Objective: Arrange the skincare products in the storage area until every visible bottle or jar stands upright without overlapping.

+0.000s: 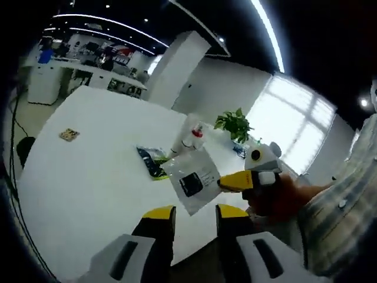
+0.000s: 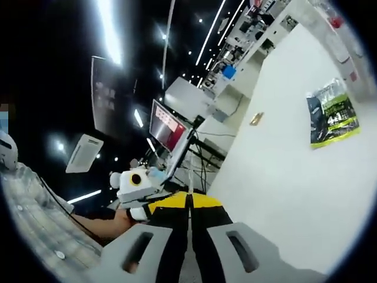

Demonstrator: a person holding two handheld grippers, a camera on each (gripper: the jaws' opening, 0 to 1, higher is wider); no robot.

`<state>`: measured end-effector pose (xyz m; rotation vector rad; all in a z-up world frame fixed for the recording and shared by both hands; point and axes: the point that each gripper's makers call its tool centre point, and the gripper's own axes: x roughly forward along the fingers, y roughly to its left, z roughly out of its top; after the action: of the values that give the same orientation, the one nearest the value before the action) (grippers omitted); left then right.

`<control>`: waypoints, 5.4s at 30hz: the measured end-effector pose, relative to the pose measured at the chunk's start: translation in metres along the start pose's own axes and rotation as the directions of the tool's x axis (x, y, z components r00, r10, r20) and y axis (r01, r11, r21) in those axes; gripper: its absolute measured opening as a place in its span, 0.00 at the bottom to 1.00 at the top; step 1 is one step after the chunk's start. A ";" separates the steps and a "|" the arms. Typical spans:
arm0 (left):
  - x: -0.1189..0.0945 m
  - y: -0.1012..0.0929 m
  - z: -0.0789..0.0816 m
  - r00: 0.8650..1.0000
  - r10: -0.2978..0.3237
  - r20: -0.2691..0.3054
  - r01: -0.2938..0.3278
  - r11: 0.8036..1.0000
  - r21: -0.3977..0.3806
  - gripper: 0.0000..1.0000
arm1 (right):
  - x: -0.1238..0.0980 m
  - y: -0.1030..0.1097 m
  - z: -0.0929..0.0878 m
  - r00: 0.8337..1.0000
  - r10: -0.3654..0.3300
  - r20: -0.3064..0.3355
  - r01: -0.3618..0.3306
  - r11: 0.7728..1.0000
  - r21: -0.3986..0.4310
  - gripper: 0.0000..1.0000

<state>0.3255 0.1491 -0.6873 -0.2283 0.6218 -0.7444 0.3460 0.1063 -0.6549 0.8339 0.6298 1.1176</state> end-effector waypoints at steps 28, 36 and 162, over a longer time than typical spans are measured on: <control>0.013 0.038 -0.077 0.912 0.269 -0.311 -0.110 0.888 0.447 0.49 | 0.010 -0.057 0.059 0.985 -0.170 0.023 0.167 0.981 0.096 0.00; 0.011 0.044 -0.079 0.906 0.286 -0.314 -0.126 0.887 0.444 0.47 | 0.030 -0.075 0.075 0.974 -0.226 0.014 0.224 0.970 0.096 0.00; -0.003 0.069 -0.092 0.854 0.369 -0.367 -0.163 0.860 0.484 0.26 | 0.106 -0.198 0.116 0.784 -0.618 -0.055 0.580 0.762 -0.289 0.11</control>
<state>0.3066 0.2031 -0.7875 0.4635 0.8851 -0.6393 0.5748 0.1365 -0.7586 0.2750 0.7863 0.6434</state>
